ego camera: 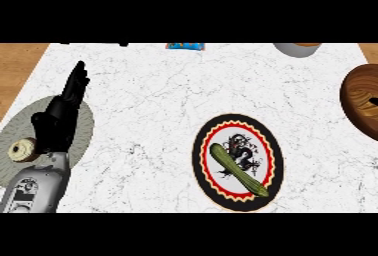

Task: Pick the croissant from the plate and place it in the bowl

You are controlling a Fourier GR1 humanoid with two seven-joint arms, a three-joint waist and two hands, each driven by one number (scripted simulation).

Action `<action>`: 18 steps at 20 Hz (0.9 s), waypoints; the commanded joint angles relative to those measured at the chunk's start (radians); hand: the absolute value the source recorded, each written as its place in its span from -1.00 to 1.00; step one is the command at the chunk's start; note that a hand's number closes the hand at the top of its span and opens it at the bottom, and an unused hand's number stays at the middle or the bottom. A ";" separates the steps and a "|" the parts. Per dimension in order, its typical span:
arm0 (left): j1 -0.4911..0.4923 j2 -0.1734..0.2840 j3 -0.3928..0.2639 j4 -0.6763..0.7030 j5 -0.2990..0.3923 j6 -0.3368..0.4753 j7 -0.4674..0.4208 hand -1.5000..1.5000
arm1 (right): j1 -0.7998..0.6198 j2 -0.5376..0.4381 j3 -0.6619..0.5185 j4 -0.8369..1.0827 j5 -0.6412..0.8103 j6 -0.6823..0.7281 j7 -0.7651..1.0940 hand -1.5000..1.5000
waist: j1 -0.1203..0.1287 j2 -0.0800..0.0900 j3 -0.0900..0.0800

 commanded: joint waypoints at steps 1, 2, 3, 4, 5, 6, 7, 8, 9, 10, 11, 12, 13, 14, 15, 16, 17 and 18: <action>0.050 -0.013 -0.022 -0.050 -0.022 0.013 0.008 0.00 | -0.002 -0.063 -0.069 0.032 -0.067 0.065 -0.047 -1.00 | -0.007 -0.011 -0.002; 0.003 -0.006 0.006 0.002 -0.014 0.016 -0.010 0.00 | 0.022 -0.067 -0.081 0.044 -0.080 0.102 -0.090 -1.00 | -0.013 -0.004 -0.001; -0.017 -0.012 -0.002 0.009 -0.023 0.020 0.018 0.00 | 0.044 -0.078 -0.085 0.055 -0.086 0.133 -0.108 -1.00 | -0.021 -0.007 -0.001; -0.003 -0.009 0.004 0.018 -0.022 0.017 -0.016 0.00 | 0.030 -0.087 -0.099 0.067 -0.099 0.140 -0.091 -1.00 | -0.015 -0.005 -0.001; -0.014 -0.021 -0.001 0.044 -0.034 0.029 -0.026 0.00 | 0.024 -0.123 -0.098 0.071 -0.102 0.199 -0.076 -1.00 | -0.023 -0.007 -0.002; 0.050 0.019 0.027 -0.009 0.004 -0.013 -0.033 0.00 | 0.059 -0.130 -0.122 0.074 -0.130 0.238 -0.100 -1.00 | -0.023 -0.015 -0.003; 0.008 -0.001 0.023 0.033 -0.002 0.000 -0.037 0.00 | 0.085 -0.128 -0.145 0.080 -0.153 0.252 -0.133 -1.00 | -0.032 -0.012 -0.002; -0.034 0.019 0.028 0.003 -0.012 -0.003 0.035 0.00 | 0.087 -0.133 -0.133 0.082 -0.143 0.258 -0.144 -1.00 | -0.027 -0.013 -0.002; 0.028 0.028 0.046 0.008 0.015 -0.023 -0.035 0.00 | 0.114 -0.128 -0.151 0.094 -0.164 0.302 -0.164 -1.00 | -0.025 -0.013 -0.002; 0.013 0.020 0.043 -0.005 0.005 -0.010 -0.011 0.00 | 0.140 -0.164 -0.152 0.091 -0.169 0.343 -0.172 -1.00 | -0.032 -0.016 -0.003; 0.045 0.028 0.048 -0.013 0.015 -0.022 0.006 0.00 | 0.172 -0.184 -0.181 0.090 -0.204 0.424 -0.199 -1.00 | -0.042 -0.021 -0.003; 0.001 0.019 0.040 -0.013 -0.005 -0.003 0.021 0.00 | 0.173 -0.169 -0.182 0.102 -0.205 0.419 -0.207 -1.00 | -0.035 -0.016 -0.002; 0.009 -0.005 0.025 0.025 -0.022 0.011 0.007 0.00 | 0.210 -0.163 -0.178 0.091 -0.212 0.457 -0.239 -1.00 | -0.048 -0.020 -0.004; -0.012 0.017 0.046 0.004 0.003 -0.011 0.040 0.00 | 0.219 -0.181 -0.185 0.097 -0.216 0.482 -0.253 -1.00 | -0.040 -0.018 -0.003; -0.033 0.028 0.042 -0.025 -0.010 -0.013 0.081 0.00 | 0.239 -0.173 -0.175 0.094 -0.215 0.506 -0.265 -1.00 | -0.042 -0.021 -0.003; 0.078 0.019 0.053 0.016 0.008 -0.026 -0.070 0.00 | 0.275 -0.194 -0.169 0.091 -0.213 0.559 -0.283 -1.00 | -0.044 -0.021 -0.005; 0.020 0.013 0.055 0.007 0.006 -0.017 -0.009 0.00 | 0.308 -0.182 -0.177 0.093 -0.226 0.563 -0.317 -1.00 | -0.047 -0.022 -0.004; 0.072 0.005 0.037 -0.056 -0.018 0.000 0.020 0.00 | 0.296 -0.214 -0.170 0.085 -0.233 0.593 -0.267 -1.00 | -0.044 -0.025 -0.005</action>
